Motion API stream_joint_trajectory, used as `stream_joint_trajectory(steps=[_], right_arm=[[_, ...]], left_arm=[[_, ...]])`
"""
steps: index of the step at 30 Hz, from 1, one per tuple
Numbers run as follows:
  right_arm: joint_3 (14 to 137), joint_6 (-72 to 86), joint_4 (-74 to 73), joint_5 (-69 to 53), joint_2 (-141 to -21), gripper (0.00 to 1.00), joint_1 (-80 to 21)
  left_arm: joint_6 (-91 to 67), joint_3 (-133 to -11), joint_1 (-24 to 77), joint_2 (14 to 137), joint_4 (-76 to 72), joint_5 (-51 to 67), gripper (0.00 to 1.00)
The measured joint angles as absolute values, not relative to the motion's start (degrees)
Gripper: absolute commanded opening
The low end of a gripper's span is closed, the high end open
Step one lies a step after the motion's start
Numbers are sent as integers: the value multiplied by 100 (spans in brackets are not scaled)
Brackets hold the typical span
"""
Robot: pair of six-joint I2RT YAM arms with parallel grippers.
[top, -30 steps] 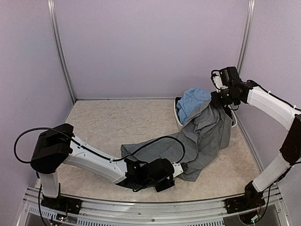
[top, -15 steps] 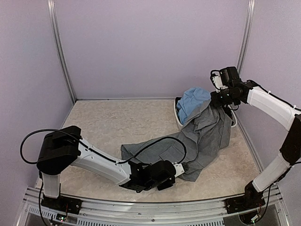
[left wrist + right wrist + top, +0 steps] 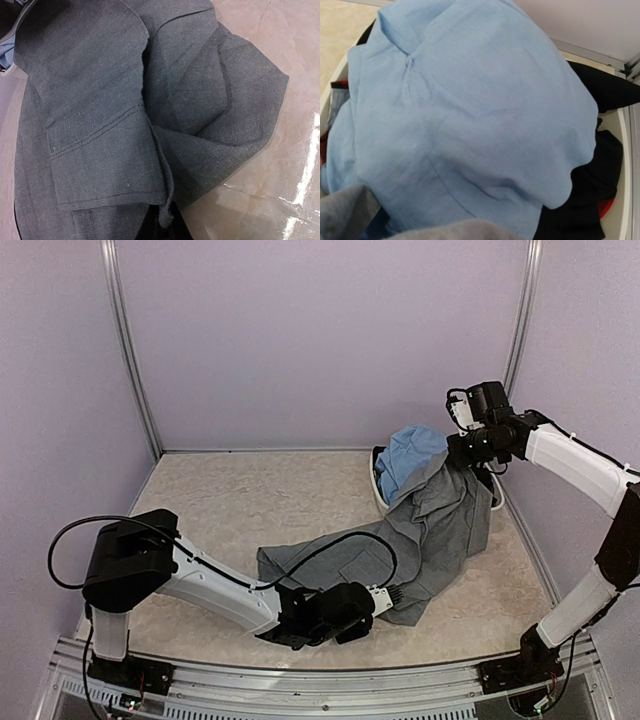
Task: Fold and stack the long sleeve shirts
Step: Pick up the crumpled shirt from the center of the board.
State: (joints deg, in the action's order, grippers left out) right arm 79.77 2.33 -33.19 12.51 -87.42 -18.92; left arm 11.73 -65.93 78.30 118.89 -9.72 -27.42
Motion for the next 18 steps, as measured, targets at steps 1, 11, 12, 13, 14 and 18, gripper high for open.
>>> stream_joint_trajectory(steps=[1, 11, 12, 13, 14, 18], right_arm=[[7977, 224, -3319, 1249, -8742, 0, -1892], [8027, 8, -3544, 1356, -8538, 0, -1892], [8099, -47, -3636, 1424, -8490, 0, -1892], [8206, -99, -3732, 1505, -8442, 0, -1892], [8346, -158, -3817, 1588, -8401, 0, -1892], [9026, -349, -3988, 1782, -8184, 0, -1892]], left_arm=[[1162, -6593, 7830, 11889, -961, -2742, 0], [703, -6455, 7717, 10774, 113, -2676, 0], [576, -6471, 7634, 10462, 333, -2635, 0], [408, -6534, 7485, 10053, 626, -2576, 0], [290, -6608, 7352, 9760, 797, -2543, 0], [-255, -7400, 6276, 8259, 1669, -2209, 0]])
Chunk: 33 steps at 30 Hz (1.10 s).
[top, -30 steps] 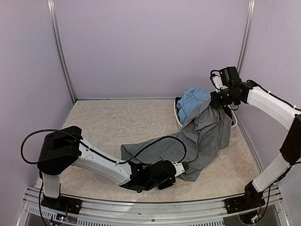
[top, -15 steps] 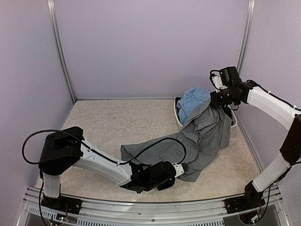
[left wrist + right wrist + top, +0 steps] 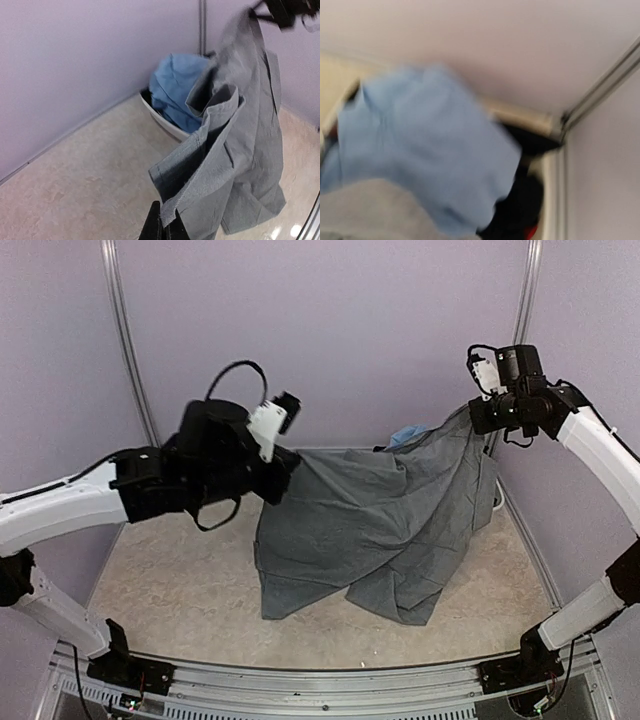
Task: Fold and stack the long sleeve shirts
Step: Pick up the crumpled shirt from the center of the board, then flatten out the crumpled shirt at the center of the board.
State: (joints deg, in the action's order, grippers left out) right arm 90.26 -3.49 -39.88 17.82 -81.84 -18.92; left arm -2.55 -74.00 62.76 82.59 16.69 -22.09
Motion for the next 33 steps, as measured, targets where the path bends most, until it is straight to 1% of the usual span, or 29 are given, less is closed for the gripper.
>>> stream_joint_trajectory(steps=[4, 7, 9, 12, 17, 21, 27, 30, 33], right_arm=[[9513, -493, -3859, 1619, -7830, 0, -1892], [9767, -539, -3747, 1234, -7601, 0, -1909], [9937, -617, -3695, 784, -7502, 0, -2005], [9979, -714, -3754, 268, -7360, 0, -1999], [9574, -744, -3962, -886, -6796, 0, -1997], [9327, -633, -4104, -1726, -5878, 0, -2025], [10033, -495, -4471, -2324, -5280, 0, -2027], [10372, -456, -4807, -2473, -5339, 0, -2036], [10962, -373, -5196, -2587, -5658, 0, -2047]], left_arm=[[-569, -8289, 4958, 6692, 1852, -2158, 0], [-593, -8853, 4534, 5889, 2014, -2215, 0], [-556, -9181, 4381, 5741, 2298, -2143, 0], [-478, -9321, 4106, 5861, 2718, -2158, 0], [-386, -9301, 4014, 6014, 3406, -1804, 0], [-414, -9072, 4016, 5601, 3621, -1352, 0], [-607, -8919, 4016, 4639, 3754, -893, 0], [-652, -8989, 4018, 4438, 3872, -799, 0], [-666, -9266, 4016, 4543, 4047, -764, 0]])
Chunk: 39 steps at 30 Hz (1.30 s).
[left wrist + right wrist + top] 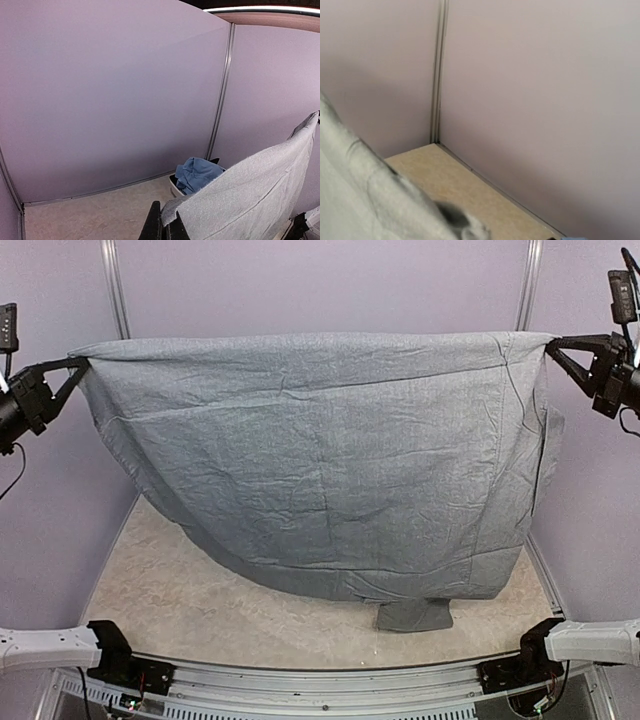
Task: Fold and stack the long sleeve shirts
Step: Flatten out the crumpled shirt at the center of the board.
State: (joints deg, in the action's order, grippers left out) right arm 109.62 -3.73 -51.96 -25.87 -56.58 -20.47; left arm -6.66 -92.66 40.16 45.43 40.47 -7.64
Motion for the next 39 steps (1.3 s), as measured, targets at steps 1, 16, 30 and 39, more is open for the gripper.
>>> stream_joint_trajectory(steps=[1, 16, 30, 39], right_arm=[[11214, -344, -5293, -2611, -5800, 0, -2047], [10573, -89, -4359, -1352, -7769, 0, -2053], [10237, 10, -3315, -1284, -9190, 0, -2233], [8547, 10, -3065, -1356, -7966, 0, -2663]], left_arm=[[-663, -9382, 4014, 4595, 4084, -753, 0], [-429, -8794, 2635, 5892, 3393, -1966, 0], [-729, -8071, 1004, 6960, 2875, -679, 0], [-757, -6626, 1059, 5647, 2738, -510, 0]])
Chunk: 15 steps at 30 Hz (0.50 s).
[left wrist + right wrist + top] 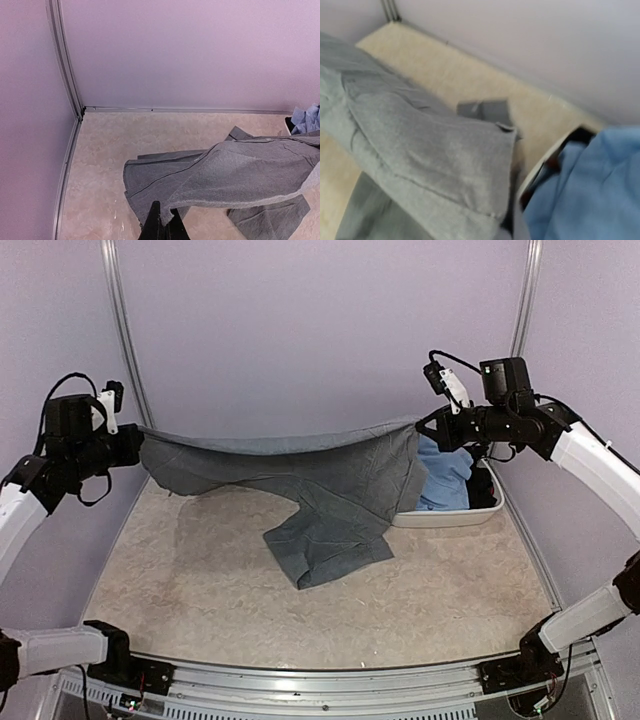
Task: Fold and stack the long sleeve shirts
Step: Flatten out the crumpled shirt at the center of the board.
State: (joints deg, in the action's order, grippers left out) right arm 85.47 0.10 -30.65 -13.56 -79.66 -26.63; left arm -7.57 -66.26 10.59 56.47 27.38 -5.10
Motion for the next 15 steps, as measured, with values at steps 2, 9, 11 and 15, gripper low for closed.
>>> stream_joint_trajectory(steps=[2, 9, 11, 15], right_arm=[[8237, 16, -3142, -1315, -7723, 0, -2742], [8158, 198, -3374, -1299, -6405, 0, -2801], [8497, 237, -3415, -1297, -6204, 0, -2805], [9146, 235, -3500, -1127, -6329, 0, -2838]], left_arm=[[-766, -6403, 1105, 5489, 2980, -497, 0], [-897, -7244, 1144, 4829, 3625, -233, 0], [-926, -7728, 1168, 4779, 3590, -89, 0], [-947, -8226, 1199, 4831, 3376, 108, 0]])
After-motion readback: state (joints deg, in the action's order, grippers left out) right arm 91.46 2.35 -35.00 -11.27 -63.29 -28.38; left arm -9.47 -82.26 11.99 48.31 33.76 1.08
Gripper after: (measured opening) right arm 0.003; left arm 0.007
